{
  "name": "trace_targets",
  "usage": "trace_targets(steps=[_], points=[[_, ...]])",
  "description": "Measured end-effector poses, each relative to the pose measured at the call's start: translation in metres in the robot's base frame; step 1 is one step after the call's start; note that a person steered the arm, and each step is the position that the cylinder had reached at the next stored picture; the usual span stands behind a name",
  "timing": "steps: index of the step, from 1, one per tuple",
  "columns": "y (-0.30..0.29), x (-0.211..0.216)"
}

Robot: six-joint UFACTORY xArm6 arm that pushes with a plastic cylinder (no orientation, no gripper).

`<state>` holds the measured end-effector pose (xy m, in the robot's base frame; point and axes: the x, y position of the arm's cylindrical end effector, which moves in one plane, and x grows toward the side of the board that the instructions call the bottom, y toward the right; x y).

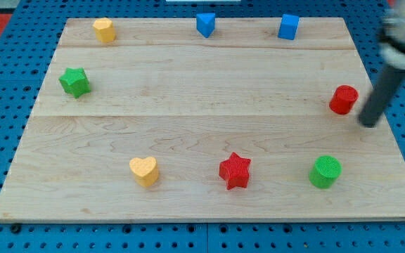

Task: Move the red circle towards the red star

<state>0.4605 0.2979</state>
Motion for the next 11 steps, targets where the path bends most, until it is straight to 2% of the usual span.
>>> trace_targets(steps=[1, 2, 3, 4, 5, 6, 7, 9, 11], points=[[0.000, -0.041], [-0.124, -0.092], [-0.262, -0.107], [-0.163, -0.123], [-0.054, -0.100], [-0.046, -0.076], [-0.142, -0.068], [-0.082, -0.028], [-0.216, -0.004]])
